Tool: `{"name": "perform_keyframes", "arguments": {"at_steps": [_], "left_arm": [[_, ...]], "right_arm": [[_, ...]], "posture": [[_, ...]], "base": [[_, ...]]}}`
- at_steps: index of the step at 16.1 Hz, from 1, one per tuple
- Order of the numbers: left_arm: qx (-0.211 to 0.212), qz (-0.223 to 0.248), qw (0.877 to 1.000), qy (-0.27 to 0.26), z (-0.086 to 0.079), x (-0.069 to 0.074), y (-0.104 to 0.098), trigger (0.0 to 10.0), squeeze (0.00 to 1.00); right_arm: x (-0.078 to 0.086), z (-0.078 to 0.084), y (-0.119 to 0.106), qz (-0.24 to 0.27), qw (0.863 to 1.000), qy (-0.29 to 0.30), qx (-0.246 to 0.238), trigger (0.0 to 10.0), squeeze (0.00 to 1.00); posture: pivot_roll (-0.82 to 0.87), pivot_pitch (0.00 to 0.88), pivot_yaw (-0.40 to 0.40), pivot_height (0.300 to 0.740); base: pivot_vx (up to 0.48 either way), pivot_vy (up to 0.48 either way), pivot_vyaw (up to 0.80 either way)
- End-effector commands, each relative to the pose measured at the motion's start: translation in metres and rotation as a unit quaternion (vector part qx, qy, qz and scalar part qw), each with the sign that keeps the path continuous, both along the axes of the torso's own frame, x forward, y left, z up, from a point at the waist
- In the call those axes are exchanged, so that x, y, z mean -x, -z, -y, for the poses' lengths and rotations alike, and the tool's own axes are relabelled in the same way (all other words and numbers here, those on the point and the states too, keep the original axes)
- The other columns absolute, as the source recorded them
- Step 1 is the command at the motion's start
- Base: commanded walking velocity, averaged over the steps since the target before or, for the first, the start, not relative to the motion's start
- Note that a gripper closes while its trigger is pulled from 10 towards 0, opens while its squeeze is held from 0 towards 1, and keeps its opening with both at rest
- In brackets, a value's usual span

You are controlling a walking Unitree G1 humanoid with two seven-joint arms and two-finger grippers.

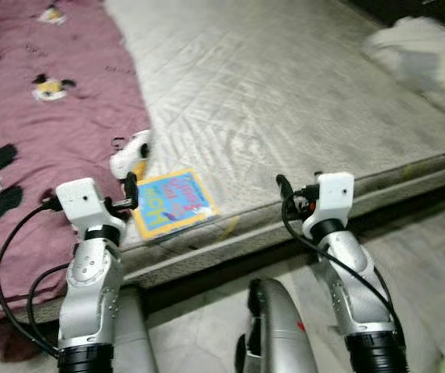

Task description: Clean up the room

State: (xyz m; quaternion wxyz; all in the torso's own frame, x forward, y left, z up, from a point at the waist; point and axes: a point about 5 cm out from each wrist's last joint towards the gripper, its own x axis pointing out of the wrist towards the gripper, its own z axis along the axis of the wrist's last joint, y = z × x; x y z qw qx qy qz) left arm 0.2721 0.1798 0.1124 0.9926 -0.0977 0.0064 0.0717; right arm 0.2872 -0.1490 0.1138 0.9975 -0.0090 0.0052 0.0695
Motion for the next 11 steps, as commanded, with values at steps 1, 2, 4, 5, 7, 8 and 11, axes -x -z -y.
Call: {"name": "perform_keyframes", "arguments": {"at_steps": [1,2,4,5,7,8,11], "left_arm": [[0.008,-0.028,1.0,-0.002,0.0,-0.002,0.007,10.0,0.0],[0.011,-0.033,0.999,-0.002,0.0,-0.003,0.008,10.0,0.0],[0.019,-0.039,0.999,-0.004,0.0,-0.008,0.011,10.0,0.0],[0.027,-0.041,0.999,0.002,0.005,-0.012,0.011,10.0,0.0],[0.033,-0.041,0.999,0.003,0.009,-0.015,0.011,10.0,0.0],[0.04,-0.041,0.998,0.003,0.011,-0.016,0.011,10.0,0.0],[0.07,-0.053,0.996,-0.008,0.014,-0.027,0.015,10.0,0.0]], "right_arm": [[0.0,0.002,0.0,-0.002,1.0,0.006,0.003,10.0,0.0],[0.0,0.002,0.0,-0.002,1.0,0.005,0.003,10.0,0.0],[0.001,0.003,-0.001,-0.001,1.0,0.004,0.01,10.0,0.0],[0.002,0.006,-0.001,-0.001,1.0,0.007,0.015,10.0,0.0],[0.003,0.01,-0.002,-0.003,1.0,0.012,0.017,10.0,0.0],[0.004,0.012,-0.002,-0.003,1.0,0.014,0.017,10.0,0.0],[0.009,0.017,-0.003,-0.005,1.0,0.014,0.016,10.0,0.0]], "posture": [[-0.02,0.095,-0.084,0.558],[-0.02,0.095,-0.084,0.558],[-0.03,0.1,-0.088,0.558],[-0.04,0.103,-0.09,0.558],[-0.05,0.108,-0.094,0.558],[-0.06,0.111,-0.097,0.558],[-0.09,0.123,-0.106,0.548]], "base": [[0.0,0.0,0.0],[0.0,0.0,0.0],[0.0,0.0,0.64],[0.0,0.0,0.8],[0.0,0.0,0.31],[0.0,0.0,0.0],[0.0,0.0,0.0]]}}
